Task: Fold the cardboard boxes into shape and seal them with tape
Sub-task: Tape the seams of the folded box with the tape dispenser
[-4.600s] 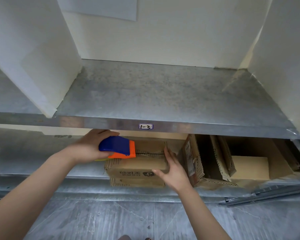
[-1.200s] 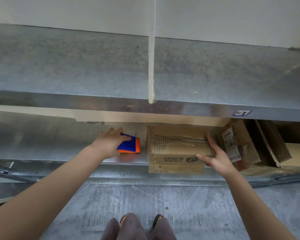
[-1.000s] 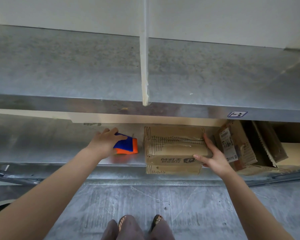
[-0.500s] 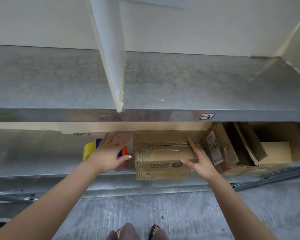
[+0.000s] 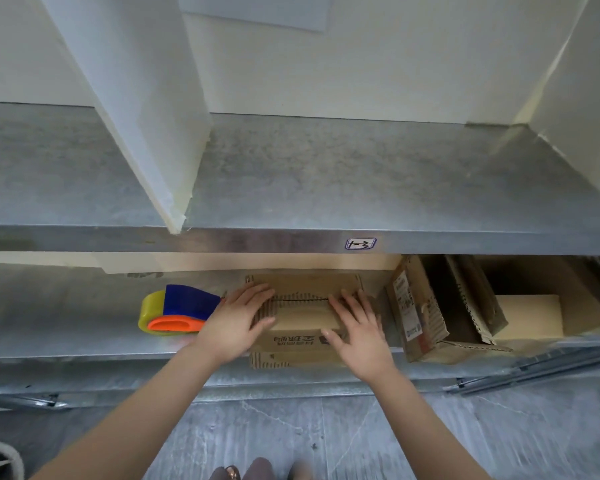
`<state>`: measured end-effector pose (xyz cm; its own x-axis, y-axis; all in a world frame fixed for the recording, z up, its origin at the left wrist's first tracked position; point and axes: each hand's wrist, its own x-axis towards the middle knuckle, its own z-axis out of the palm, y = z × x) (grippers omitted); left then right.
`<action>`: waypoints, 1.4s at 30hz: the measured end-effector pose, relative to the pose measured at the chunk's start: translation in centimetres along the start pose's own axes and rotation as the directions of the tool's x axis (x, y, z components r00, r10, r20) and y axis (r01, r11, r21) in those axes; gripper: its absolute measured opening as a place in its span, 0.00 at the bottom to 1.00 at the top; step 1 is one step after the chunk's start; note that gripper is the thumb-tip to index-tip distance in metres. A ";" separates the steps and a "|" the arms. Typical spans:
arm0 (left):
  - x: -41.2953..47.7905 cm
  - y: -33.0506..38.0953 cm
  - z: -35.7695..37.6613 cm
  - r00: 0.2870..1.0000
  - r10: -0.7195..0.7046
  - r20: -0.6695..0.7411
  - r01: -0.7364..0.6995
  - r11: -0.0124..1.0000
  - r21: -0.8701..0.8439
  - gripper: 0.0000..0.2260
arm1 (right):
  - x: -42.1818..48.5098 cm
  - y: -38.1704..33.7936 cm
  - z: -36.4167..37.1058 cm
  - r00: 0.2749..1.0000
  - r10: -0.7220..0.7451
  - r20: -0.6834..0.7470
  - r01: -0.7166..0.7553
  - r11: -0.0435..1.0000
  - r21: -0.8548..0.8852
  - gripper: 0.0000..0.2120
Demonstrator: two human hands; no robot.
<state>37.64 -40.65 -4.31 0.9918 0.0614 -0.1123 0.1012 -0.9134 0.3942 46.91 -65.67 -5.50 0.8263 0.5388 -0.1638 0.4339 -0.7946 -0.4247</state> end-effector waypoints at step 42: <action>-5.8 2.2 -0.1 0.918 -0.397 0.016 0.311 0.694 -0.649 0.32 | -6.9 -7.9 1.5 0.958 0.245 -0.148 -0.058 0.673 0.737 0.39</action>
<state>32.07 -43.00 -2.68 0.8689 0.4121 -0.2743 0.4299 -0.3534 0.8308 37.24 -62.66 -2.34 0.9510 0.2808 -0.1295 -0.0207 -0.3601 -0.9327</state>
